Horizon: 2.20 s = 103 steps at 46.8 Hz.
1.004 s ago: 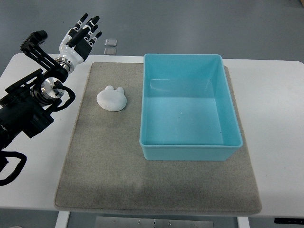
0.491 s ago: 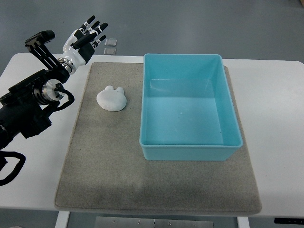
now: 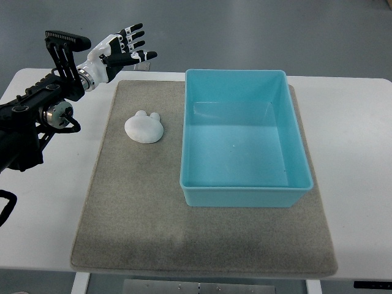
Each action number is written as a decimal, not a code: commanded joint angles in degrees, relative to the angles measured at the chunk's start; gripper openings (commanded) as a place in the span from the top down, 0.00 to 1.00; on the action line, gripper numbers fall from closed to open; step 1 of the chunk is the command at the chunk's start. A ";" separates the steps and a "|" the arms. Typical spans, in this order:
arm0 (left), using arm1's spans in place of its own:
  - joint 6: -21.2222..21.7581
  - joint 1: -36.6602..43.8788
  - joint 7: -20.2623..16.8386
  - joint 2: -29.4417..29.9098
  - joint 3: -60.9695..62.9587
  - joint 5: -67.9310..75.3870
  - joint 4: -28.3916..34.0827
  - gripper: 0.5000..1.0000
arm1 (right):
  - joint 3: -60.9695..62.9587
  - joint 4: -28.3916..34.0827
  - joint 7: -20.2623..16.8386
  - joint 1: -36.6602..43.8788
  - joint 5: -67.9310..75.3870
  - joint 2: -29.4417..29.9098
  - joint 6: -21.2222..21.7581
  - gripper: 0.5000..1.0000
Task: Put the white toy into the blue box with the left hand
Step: 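Swing the left hand over the white rabbit toy and lower it, then close the left hand fingers around the white rabbit toy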
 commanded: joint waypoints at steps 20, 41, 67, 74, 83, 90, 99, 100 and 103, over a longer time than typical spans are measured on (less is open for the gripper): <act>-0.39 -2.94 -0.18 13.44 12.73 22.69 -17.63 0.02 | 0.00 0.00 0.00 -0.05 0.00 0.00 0.00 0.13; -3.82 -8.92 -0.27 22.05 23.55 36.91 -27.66 0.02 | 0.00 0.00 0.00 0.04 0.00 0.00 0.00 0.13; -3.12 -8.04 -1.06 21.53 23.81 44.83 -31.08 0.03 | 0.00 0.00 0.00 0.04 0.00 0.00 0.00 0.13; -2.94 -7.86 -1.06 20.92 23.73 44.92 -29.77 0.03 | 0.00 0.00 0.00 -0.05 0.00 0.00 0.00 0.13; -3.03 -7.34 -1.15 20.48 23.90 45.01 -29.77 0.12 | 0.00 0.00 0.00 0.04 0.00 0.00 0.00 0.13; -3.03 -7.25 -1.15 19.95 24.17 45.01 -29.68 0.25 | 0.00 0.00 0.00 0.04 0.00 0.00 0.00 0.13; -2.94 -7.07 -1.15 19.68 24.08 45.01 -29.59 0.61 | 0.00 0.00 0.00 0.04 0.00 0.00 0.00 0.13; -2.94 -7.07 -1.15 19.68 24.08 45.01 -29.59 0.64 | 0.00 0.00 0.00 0.04 0.00 0.00 0.00 0.13; -2.94 -7.16 -1.15 19.68 24.08 45.01 -29.42 0.72 | 0.00 0.00 0.00 0.04 0.00 0.00 0.00 0.13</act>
